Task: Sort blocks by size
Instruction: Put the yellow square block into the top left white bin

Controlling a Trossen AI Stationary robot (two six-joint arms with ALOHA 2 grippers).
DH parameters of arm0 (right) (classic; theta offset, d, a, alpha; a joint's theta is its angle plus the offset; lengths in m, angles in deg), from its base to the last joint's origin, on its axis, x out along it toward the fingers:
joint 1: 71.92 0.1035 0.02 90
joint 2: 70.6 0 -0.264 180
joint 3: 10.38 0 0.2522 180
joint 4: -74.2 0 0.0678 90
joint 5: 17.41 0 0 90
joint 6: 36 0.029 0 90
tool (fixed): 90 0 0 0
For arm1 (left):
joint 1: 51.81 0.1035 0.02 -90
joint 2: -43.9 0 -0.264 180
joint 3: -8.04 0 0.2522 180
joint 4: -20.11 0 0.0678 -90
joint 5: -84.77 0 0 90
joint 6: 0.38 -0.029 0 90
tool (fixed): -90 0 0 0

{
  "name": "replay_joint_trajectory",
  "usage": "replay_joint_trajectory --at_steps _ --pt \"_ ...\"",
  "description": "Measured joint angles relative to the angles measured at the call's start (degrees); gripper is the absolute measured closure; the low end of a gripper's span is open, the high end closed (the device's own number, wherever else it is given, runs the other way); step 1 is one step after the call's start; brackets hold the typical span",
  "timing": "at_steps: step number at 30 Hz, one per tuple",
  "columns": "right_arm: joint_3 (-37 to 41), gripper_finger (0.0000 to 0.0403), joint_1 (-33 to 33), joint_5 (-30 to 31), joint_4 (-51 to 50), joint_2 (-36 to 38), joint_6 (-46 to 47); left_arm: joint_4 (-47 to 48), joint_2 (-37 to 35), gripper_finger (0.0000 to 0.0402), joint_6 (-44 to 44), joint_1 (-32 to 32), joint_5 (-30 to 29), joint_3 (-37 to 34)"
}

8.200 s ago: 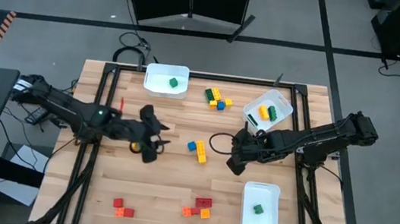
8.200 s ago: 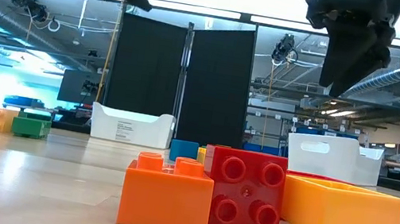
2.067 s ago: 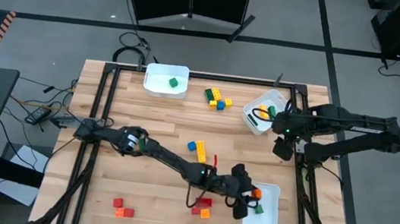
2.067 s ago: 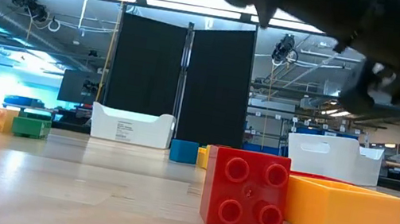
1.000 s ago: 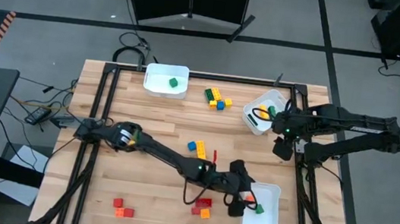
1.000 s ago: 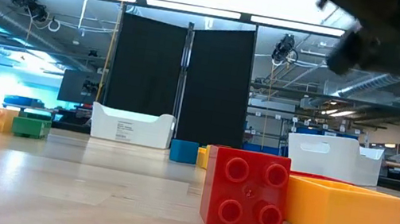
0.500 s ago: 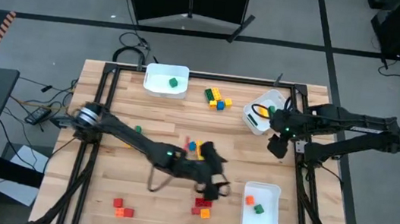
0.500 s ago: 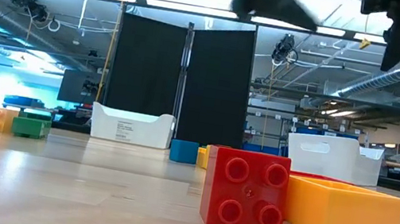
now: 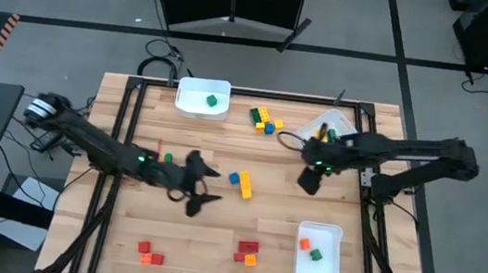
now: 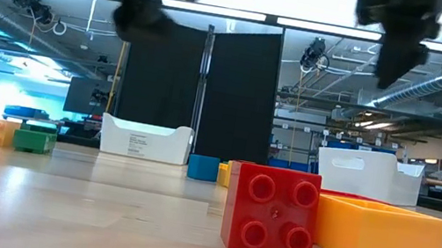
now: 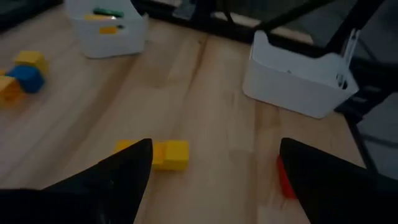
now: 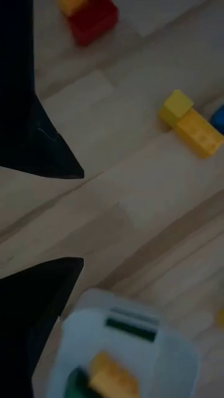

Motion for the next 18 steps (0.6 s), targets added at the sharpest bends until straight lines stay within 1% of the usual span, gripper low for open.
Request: replay_joint_trajectory --at_steps 5,8,10,14,18 --pt "0.0 0.0174 -2.52 0.07 8.16 -7.63 1.82 5.27 -13.76 0.0041 0.48 -0.04 0.68 -9.23" --pt "-0.01 0.0174 -4.4 0.05 12.84 -11.03 3.61 10.98 -21.73 0.0041 0.46 -0.04 0.87 -12.61" --pt "-0.96 0.0174 -5.77 -0.26 14.16 -13.2 5.04 17.22 -27.05 0.0041 -0.01 -0.04 1.02 -13.8" --pt "-6.41 0.0174 -8.55 -0.26 14.19 -17.9 5.14 29.31 -35.48 0.0041 -0.13 -0.04 -0.5 -14.41" --pt "-14.37 0.0174 -11.78 -0.12 13.99 -23.27 2.09 35.64 -41.47 0.0041 -2.26 -0.04 -2.53 -14.34"
